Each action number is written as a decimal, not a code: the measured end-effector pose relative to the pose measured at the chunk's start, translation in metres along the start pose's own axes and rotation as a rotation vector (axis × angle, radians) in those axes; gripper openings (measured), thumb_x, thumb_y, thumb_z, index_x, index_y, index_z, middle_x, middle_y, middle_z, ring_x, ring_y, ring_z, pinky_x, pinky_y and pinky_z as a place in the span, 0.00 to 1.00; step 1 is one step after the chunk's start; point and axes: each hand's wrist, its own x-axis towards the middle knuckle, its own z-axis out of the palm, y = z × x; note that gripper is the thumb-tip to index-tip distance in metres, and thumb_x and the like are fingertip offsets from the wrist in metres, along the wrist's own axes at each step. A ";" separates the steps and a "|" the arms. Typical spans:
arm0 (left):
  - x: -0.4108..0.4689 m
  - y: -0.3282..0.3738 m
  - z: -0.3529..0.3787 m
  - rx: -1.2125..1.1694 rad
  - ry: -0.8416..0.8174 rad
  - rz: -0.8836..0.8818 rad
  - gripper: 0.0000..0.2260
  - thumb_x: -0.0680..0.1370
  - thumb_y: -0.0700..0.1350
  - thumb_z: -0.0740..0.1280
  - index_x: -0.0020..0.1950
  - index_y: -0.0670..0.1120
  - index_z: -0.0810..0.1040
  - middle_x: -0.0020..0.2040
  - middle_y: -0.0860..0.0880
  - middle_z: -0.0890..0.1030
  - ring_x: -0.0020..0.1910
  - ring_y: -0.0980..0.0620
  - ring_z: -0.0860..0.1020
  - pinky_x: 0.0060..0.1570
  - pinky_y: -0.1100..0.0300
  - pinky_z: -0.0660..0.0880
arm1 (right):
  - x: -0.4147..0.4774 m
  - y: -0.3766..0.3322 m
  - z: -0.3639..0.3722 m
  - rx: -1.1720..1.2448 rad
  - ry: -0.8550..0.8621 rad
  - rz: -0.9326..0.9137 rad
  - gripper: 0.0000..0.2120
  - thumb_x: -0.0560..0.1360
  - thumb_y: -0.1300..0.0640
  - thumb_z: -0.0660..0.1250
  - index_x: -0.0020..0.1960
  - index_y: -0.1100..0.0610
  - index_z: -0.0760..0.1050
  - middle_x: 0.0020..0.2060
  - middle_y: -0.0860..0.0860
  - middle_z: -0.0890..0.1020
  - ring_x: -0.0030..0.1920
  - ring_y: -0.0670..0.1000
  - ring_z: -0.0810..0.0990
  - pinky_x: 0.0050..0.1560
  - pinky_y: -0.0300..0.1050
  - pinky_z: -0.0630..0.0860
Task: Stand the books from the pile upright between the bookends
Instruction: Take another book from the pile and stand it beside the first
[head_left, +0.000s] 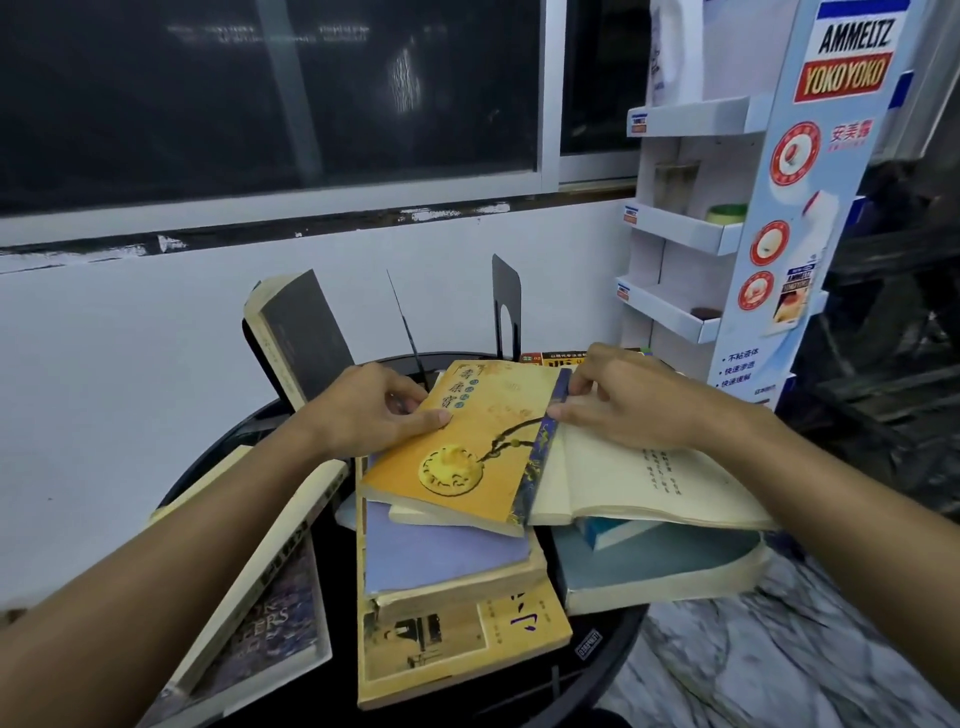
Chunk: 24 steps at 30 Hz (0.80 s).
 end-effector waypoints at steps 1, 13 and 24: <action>-0.001 -0.001 0.000 -0.012 0.010 -0.011 0.31 0.69 0.70 0.66 0.61 0.51 0.85 0.48 0.59 0.84 0.49 0.60 0.81 0.45 0.65 0.78 | 0.002 -0.001 0.002 -0.009 -0.013 -0.008 0.24 0.77 0.32 0.60 0.49 0.52 0.79 0.51 0.47 0.75 0.51 0.48 0.73 0.55 0.50 0.70; -0.010 -0.020 0.004 -0.071 0.095 -0.098 0.21 0.70 0.67 0.71 0.50 0.54 0.89 0.43 0.59 0.87 0.44 0.64 0.82 0.42 0.63 0.80 | 0.054 0.004 0.015 -0.045 -0.129 -0.081 0.21 0.81 0.34 0.54 0.59 0.46 0.76 0.55 0.45 0.70 0.63 0.47 0.65 0.57 0.52 0.58; 0.006 -0.041 0.002 -0.280 -0.121 -0.122 0.28 0.68 0.74 0.67 0.56 0.56 0.86 0.51 0.60 0.87 0.54 0.59 0.83 0.59 0.52 0.80 | 0.070 0.017 0.018 0.042 -0.170 0.008 0.44 0.64 0.16 0.48 0.69 0.40 0.72 0.60 0.42 0.72 0.67 0.47 0.66 0.67 0.58 0.63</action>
